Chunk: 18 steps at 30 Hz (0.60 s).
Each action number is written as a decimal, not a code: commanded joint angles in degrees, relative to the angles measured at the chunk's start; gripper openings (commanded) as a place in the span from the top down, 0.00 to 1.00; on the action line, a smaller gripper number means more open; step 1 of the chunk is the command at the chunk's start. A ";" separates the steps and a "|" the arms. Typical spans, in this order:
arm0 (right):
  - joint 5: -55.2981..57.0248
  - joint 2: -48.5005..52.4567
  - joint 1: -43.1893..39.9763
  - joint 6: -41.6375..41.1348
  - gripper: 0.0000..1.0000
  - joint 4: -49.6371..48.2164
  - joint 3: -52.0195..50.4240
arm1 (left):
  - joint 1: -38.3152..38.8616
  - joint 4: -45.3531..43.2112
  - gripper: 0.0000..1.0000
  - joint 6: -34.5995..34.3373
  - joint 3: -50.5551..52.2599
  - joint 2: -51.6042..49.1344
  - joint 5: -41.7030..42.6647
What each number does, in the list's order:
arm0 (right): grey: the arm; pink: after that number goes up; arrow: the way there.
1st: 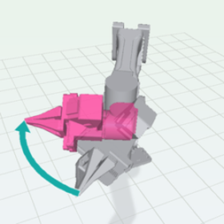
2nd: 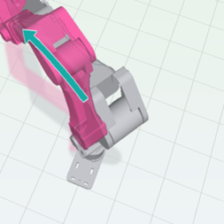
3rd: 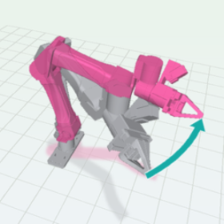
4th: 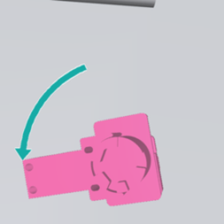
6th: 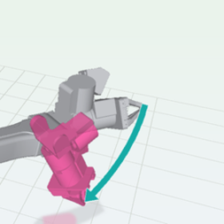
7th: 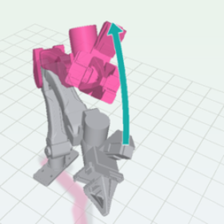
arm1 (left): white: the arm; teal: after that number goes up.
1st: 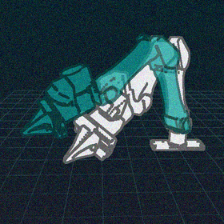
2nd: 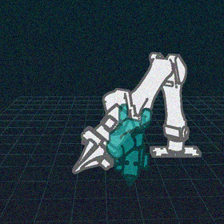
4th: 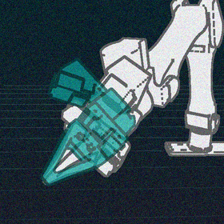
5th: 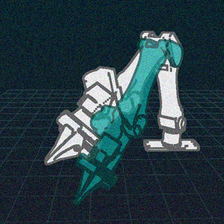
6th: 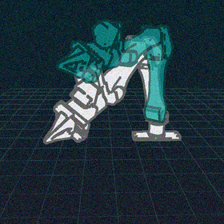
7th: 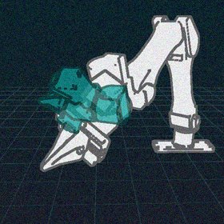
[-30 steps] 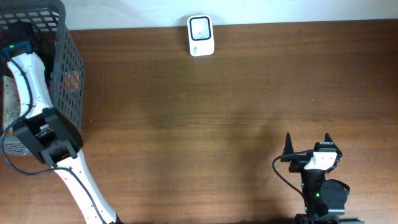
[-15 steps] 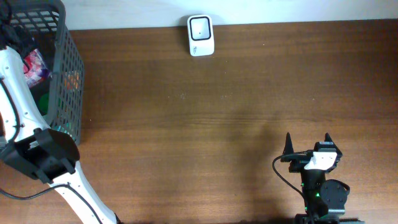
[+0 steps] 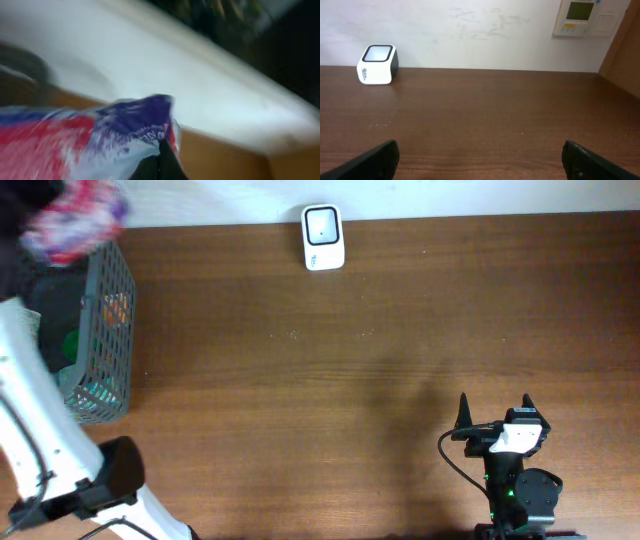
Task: Scan the item barcode
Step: 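Carry pink-purple box to table center near scanner and release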
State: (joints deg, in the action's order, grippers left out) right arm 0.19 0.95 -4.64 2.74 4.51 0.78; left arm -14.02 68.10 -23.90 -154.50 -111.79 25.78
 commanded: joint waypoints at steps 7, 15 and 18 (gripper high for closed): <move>0.48 -0.26 -0.26 -0.44 0.01 0.20 -0.46 | 29.46 -1.64 1.00 -0.96 20.81 -1.90 -10.27; 0.48 -0.26 -0.26 -0.44 0.01 0.20 -0.46 | 45.53 -27.96 1.00 -9.75 51.28 -1.95 -19.06; 0.48 -0.26 -0.26 -0.44 0.01 0.20 -0.46 | 49.29 -36.13 1.00 -15.41 59.23 -1.99 -27.41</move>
State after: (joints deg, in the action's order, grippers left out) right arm 0.16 0.97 -4.64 2.76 4.51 0.78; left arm 32.95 35.14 -33.98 -99.72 -114.41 5.82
